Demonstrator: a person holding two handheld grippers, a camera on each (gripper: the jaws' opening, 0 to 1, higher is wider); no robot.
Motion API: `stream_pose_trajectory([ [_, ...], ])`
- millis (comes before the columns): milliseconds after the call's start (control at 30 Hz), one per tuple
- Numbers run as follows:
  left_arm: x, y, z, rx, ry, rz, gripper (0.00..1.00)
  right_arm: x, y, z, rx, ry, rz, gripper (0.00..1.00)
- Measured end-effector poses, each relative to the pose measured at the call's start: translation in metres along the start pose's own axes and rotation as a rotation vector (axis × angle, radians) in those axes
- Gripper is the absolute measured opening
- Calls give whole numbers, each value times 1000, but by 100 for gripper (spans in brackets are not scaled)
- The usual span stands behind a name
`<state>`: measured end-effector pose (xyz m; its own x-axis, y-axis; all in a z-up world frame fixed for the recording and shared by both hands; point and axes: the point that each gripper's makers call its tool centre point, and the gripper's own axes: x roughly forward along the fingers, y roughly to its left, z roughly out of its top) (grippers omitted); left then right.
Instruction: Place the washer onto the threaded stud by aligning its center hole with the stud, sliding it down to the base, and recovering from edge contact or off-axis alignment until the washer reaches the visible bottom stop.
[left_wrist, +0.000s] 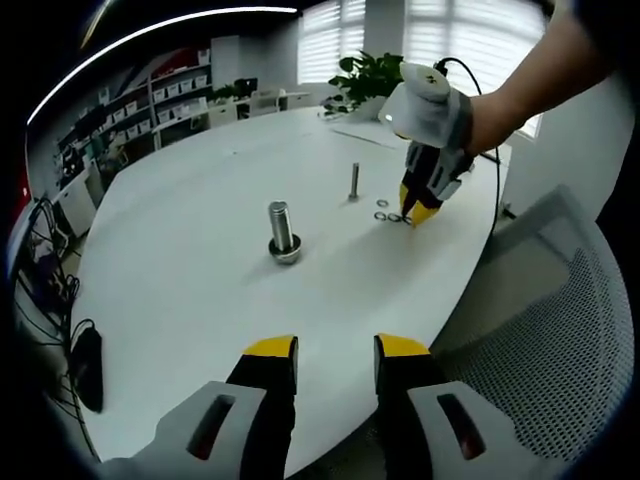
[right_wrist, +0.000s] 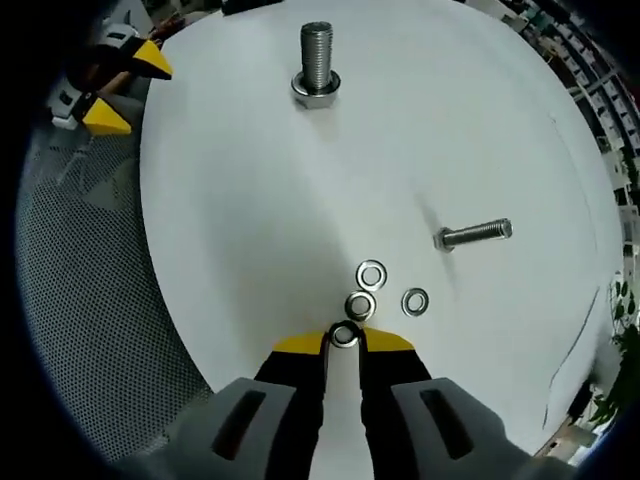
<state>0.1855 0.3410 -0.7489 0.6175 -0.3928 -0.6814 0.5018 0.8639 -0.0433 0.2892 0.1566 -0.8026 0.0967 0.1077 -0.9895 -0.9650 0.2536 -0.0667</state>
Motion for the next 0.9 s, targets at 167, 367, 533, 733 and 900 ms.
stream_pose_trajectory([
  [167,0,2,0,-8,-1,4,29,0,1,0,-14,-15,4,14],
  [367,0,1,0,-8,2,1,29,-1,3,-2,-24,-7,20,13],
  [533,0,1,0,-4,1,-1,29,-3,2,-8,-20,-4,33,13],
  [733,0,1,0,-6,1,1,29,-11,-3,-9,1,-26,41,13],
  [900,-1,2,0,-7,0,4,29,-24,-15,-2,-10,-58,37,14],
])
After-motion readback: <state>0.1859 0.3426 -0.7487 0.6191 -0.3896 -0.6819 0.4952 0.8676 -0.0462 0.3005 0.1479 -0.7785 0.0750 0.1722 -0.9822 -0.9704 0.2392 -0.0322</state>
